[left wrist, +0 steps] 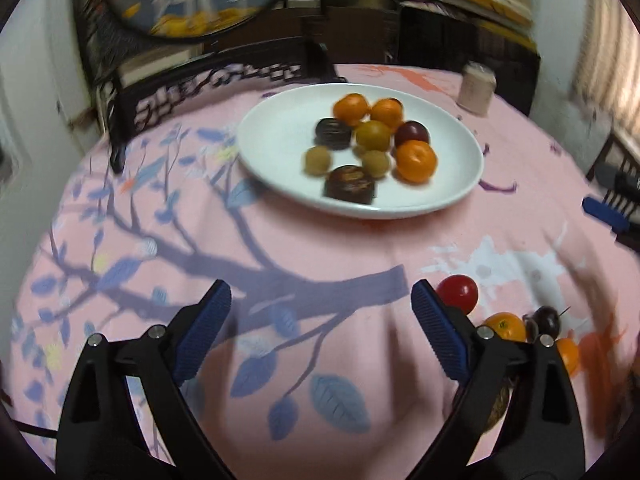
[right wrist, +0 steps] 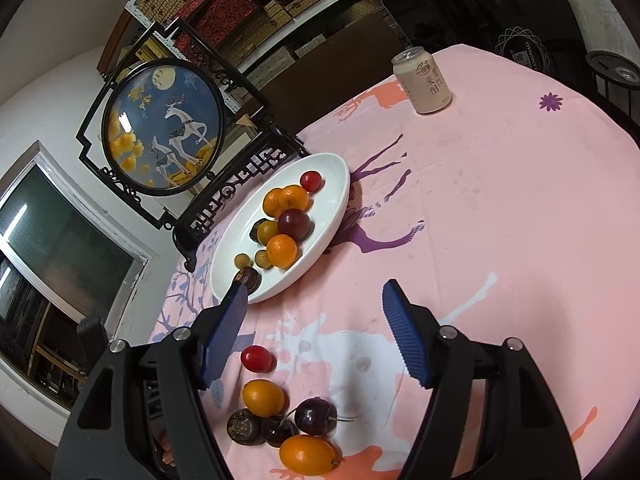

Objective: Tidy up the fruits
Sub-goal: 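Grasp a red tomato with the left tool while the right grasps a dark plum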

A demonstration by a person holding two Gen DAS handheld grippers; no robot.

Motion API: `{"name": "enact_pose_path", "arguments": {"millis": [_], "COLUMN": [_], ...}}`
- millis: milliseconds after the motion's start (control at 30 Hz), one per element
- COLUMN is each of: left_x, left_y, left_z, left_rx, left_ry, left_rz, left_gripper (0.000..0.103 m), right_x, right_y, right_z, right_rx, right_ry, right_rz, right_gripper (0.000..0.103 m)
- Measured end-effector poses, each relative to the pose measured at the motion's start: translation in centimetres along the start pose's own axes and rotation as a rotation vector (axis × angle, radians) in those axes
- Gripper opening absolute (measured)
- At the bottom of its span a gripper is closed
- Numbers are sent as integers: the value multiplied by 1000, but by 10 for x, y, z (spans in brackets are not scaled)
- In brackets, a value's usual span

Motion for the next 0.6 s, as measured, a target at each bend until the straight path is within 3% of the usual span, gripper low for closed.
{"name": "enact_pose_path", "arguments": {"millis": [67, 200, 367, 400, 500, 600], "left_x": [1, 3, 8, 8, 5, 2], "left_y": [-3, -29, -64, -69, -59, -38], "left_z": [3, 11, -7, -12, -24, -17], "left_rx": [-33, -31, -126, -128, -30, -48], "left_ry": [-12, -57, 19, 39, 60, 53], "left_rz": [3, -85, -137, -150, -159, -91], "left_gripper": [93, 93, 93, 93, 94, 94], "right_x": [-1, 0, -1, -1, -1, -1], "right_y": [3, 2, 1, 0, -1, 0], "right_z": [0, 1, -1, -2, -2, -2], "right_rx": [3, 1, -1, -3, -4, 0], "right_ry": [0, -5, 5, 6, 9, 10], "right_rz": [9, 8, 2, -1, -3, -2], "right_gripper": [70, 70, 70, 70, 70, 70]}}
Point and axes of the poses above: each gripper's, at about its wrist camera, not at the fingertips, and z roughly against the way its jaws point, y to its left, x to its top, the point moved 10 cm from there along -z, roughly the way its jaws point, and after that the axes turned 15 degrees about y, right-handed, at the moved point
